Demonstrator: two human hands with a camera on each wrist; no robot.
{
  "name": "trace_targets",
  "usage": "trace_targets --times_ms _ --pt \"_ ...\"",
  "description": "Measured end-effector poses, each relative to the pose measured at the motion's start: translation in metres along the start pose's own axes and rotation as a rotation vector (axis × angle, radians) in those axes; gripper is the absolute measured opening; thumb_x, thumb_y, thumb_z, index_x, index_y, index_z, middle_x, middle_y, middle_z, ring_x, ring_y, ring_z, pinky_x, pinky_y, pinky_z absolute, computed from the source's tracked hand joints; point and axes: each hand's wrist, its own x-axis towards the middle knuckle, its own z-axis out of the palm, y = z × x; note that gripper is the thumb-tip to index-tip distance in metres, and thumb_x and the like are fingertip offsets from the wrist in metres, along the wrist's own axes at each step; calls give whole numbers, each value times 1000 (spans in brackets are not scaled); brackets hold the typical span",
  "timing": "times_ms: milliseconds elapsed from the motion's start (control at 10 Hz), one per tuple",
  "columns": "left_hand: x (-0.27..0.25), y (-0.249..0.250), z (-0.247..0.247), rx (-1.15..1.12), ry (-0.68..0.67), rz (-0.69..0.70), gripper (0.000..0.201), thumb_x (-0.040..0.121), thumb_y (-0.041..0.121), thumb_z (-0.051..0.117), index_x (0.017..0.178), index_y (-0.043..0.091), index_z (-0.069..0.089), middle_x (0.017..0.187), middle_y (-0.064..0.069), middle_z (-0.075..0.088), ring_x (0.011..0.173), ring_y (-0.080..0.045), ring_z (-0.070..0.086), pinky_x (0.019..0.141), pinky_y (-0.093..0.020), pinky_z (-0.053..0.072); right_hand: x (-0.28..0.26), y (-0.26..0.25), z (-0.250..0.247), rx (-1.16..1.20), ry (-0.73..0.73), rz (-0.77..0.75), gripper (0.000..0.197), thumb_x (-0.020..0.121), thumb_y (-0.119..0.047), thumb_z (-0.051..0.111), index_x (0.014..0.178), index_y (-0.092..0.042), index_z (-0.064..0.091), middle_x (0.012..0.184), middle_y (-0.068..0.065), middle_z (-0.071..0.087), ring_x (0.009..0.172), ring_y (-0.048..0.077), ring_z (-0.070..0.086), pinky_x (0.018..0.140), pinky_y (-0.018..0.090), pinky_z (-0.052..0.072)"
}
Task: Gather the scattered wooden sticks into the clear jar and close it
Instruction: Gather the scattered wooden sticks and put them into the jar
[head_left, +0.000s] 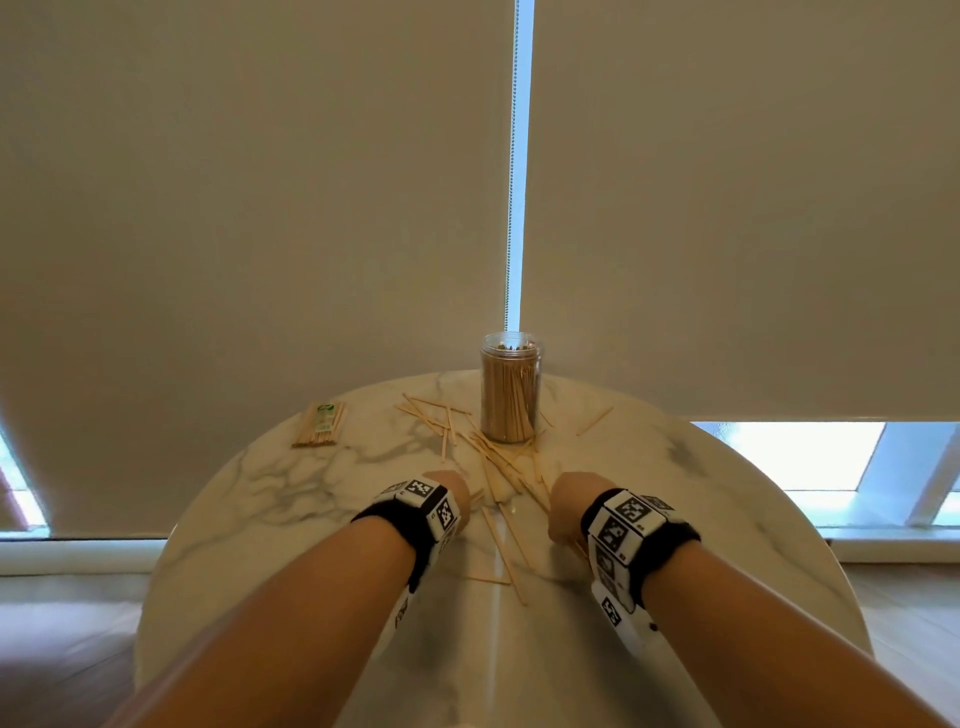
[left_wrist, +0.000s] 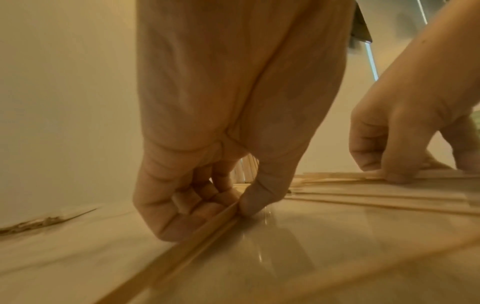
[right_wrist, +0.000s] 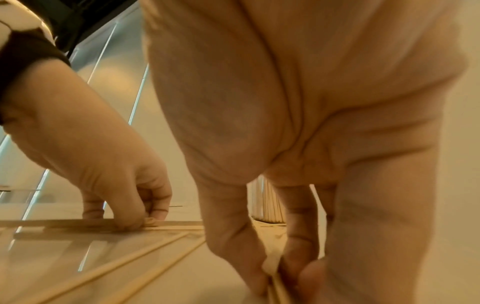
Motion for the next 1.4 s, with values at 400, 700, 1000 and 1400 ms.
trace_targets --times_ms 400,700,1000,1400 --pt "-24 2 1 -389 197 -82 33 103 14 42 128 -1 55 134 -19 55 121 -32 56 93 -33 46 -15 22 10 405 73 83 16 93 -20 64 98 -4 64 100 6 67 99 26 68 81 28 54" --pt "-41 10 -22 -1178 264 3 52 98 51 46 120 5 57 111 -15 64 101 -29 61 96 -40 50 -47 33 -8 1034 184 -70 13 91 -7 65 78 -7 63 70 5 64 62 15 64 65 30 60" --pt "-56 25 -40 -1559 351 190 34 100 44 43 99 17 63 92 -6 70 86 -24 68 89 -49 56 -74 -27 -23 1001 397 -350 8 85 -4 63 84 -4 71 75 13 74 69 26 74 70 44 63" --pt "-58 -8 -40 -2105 458 93 29 107 34 38 89 14 49 64 -1 51 51 -13 47 54 -31 48 -70 -58 -13 586 444 -354 29 87 -39 73 105 -16 70 96 -3 72 88 14 67 85 36 56"
